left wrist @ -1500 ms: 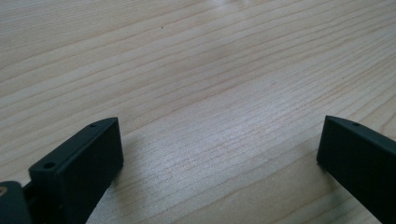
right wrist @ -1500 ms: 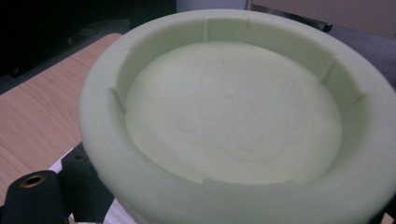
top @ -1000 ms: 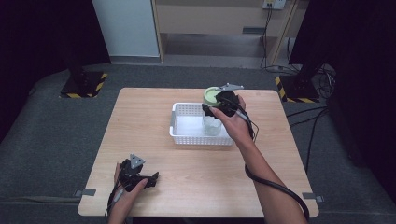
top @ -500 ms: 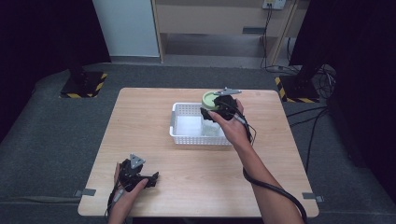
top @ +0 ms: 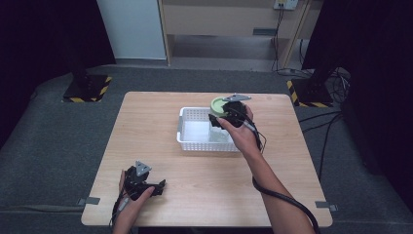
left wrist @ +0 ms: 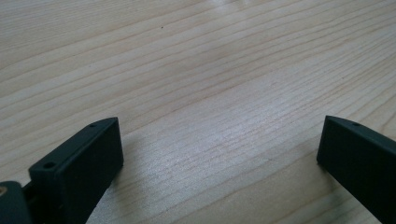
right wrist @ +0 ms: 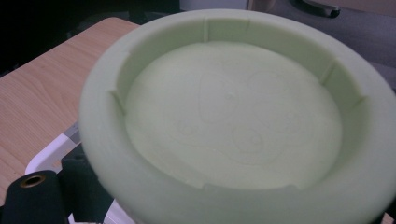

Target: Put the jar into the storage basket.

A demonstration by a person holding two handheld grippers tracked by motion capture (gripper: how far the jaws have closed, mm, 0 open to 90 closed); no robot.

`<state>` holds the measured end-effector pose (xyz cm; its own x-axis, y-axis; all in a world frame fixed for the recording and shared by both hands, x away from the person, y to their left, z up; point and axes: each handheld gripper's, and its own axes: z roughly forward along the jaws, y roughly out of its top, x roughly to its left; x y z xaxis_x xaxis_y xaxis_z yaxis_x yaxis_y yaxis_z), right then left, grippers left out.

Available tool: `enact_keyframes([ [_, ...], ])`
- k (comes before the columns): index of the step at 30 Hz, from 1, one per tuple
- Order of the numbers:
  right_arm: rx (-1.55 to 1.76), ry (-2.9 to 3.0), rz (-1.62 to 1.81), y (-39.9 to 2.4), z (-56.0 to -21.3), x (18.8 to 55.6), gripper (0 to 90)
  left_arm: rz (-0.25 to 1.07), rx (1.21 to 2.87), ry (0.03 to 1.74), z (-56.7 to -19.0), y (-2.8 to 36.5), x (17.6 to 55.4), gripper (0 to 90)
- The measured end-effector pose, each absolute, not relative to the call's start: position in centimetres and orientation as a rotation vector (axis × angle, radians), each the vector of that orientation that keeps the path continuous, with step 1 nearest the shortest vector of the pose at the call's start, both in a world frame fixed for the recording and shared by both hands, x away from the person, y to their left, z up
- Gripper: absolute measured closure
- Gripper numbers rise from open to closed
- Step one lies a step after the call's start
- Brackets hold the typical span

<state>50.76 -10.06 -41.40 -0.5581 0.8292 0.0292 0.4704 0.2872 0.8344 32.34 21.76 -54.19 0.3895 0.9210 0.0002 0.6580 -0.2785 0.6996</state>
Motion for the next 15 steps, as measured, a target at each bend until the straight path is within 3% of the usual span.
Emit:
enact_keyframes([
  [15,1.148,2.165,1.165,-10.02,-41.46,50.48,11.0,0.550,2.034,1.347,-54.19,21.76,32.34,0.0],
])
